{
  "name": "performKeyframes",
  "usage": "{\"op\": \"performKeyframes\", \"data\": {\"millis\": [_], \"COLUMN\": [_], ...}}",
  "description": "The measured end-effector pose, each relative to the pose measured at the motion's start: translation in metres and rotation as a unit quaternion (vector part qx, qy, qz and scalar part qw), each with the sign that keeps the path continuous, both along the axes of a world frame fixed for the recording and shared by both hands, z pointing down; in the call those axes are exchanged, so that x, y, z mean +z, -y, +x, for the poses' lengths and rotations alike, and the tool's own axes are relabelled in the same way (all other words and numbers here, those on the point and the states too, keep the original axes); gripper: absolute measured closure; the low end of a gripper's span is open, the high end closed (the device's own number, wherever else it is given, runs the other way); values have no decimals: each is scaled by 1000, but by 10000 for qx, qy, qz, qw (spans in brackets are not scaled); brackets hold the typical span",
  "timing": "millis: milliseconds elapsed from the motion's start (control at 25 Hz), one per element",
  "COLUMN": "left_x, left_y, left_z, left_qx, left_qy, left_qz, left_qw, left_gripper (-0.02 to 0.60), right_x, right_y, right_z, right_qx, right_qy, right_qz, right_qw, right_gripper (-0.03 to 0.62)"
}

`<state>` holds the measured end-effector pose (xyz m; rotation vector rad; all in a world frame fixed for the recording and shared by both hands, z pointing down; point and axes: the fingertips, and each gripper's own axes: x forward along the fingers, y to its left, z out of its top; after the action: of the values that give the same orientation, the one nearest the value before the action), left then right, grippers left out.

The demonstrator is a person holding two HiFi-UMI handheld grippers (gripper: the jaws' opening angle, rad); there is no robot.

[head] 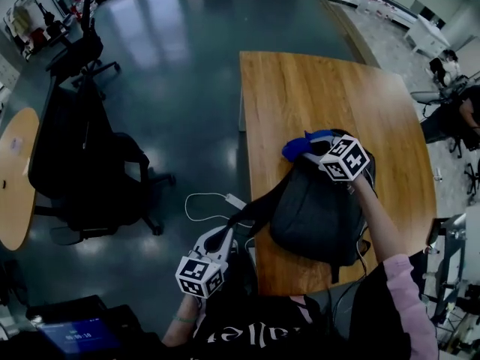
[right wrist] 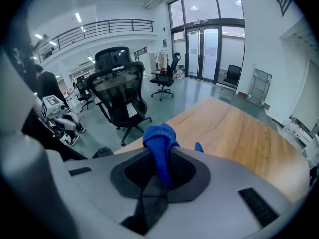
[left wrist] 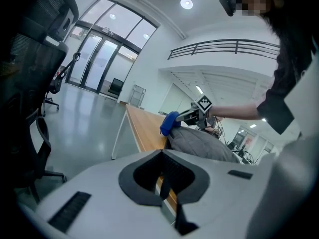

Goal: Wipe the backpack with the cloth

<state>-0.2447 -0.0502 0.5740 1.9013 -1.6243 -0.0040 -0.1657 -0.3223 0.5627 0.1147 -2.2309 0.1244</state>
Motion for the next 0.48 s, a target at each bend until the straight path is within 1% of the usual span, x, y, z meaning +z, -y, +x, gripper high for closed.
{"op": "performKeyframes", "data": {"millis": [280, 480], "left_x": [-8, -11], "left_y": [2, -1], "left_z": [11, 19], "left_qx": [299, 600], "left_qy": [4, 33], "left_qz": [137, 210], "left_qw": [9995, 9980], "left_gripper": [583, 583], "right_x": [-21, -35], "right_y": [-86, -143], "right_z": [5, 7], "right_qx": [-304, -242], "right_qy": [123, 497], "right_qz": [-49, -133], "right_qw": [9995, 9984], "right_gripper": [540, 540]}}
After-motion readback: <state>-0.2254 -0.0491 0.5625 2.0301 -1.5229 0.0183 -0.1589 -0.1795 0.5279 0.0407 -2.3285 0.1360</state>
